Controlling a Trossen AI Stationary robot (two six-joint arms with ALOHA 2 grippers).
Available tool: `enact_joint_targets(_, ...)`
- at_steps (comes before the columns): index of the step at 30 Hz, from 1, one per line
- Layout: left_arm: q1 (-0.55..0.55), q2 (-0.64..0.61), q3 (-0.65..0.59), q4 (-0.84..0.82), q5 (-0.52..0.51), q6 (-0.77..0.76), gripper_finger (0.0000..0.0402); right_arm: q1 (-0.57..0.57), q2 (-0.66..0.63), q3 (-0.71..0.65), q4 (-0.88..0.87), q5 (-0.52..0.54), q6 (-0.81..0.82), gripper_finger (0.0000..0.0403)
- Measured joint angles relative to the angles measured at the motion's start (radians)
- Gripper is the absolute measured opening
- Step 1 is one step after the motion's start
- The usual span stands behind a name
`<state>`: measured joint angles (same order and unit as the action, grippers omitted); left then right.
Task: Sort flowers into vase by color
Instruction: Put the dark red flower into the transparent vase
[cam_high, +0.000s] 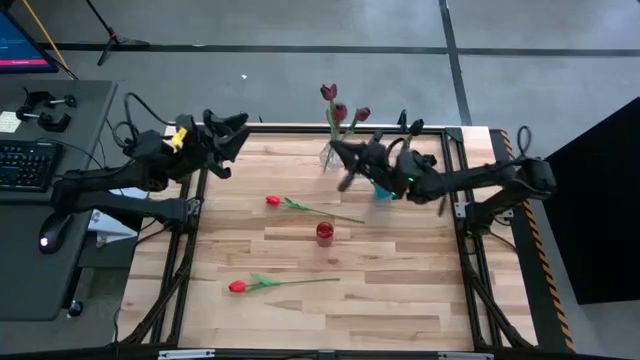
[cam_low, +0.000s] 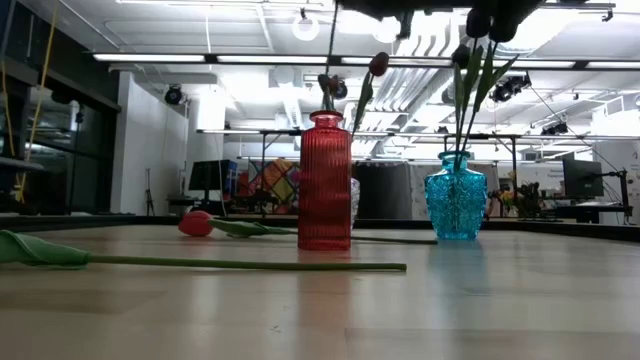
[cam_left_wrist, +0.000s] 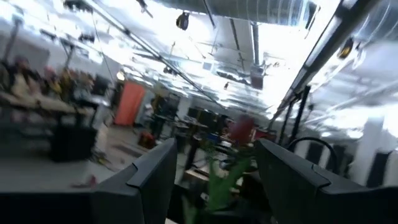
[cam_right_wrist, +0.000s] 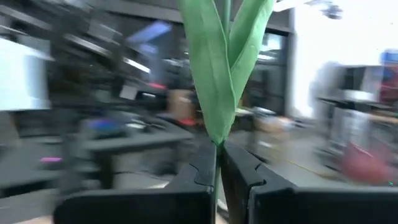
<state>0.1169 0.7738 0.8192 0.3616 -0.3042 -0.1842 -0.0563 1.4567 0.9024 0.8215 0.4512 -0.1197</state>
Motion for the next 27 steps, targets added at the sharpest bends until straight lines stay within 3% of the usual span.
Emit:
enact_joint_targets(8,0.008,-0.040,0.000,-0.005,0.000,0.242,0.0207,-0.129,0.143,0.043,0.034,0.122,-0.018,0.0000)
enact_joint_targets(17,0.008,-0.039,0.000,-0.055,0.001,0.248,0.0207,-0.168,0.273,0.247,-0.168,0.126,-0.108,0.0000)
enact_joint_targets(27,0.008,-0.039,0.000,-0.053,-0.012,0.241,0.0207,-0.173,0.271,0.268,-0.241,0.223,-0.120,0.0000)
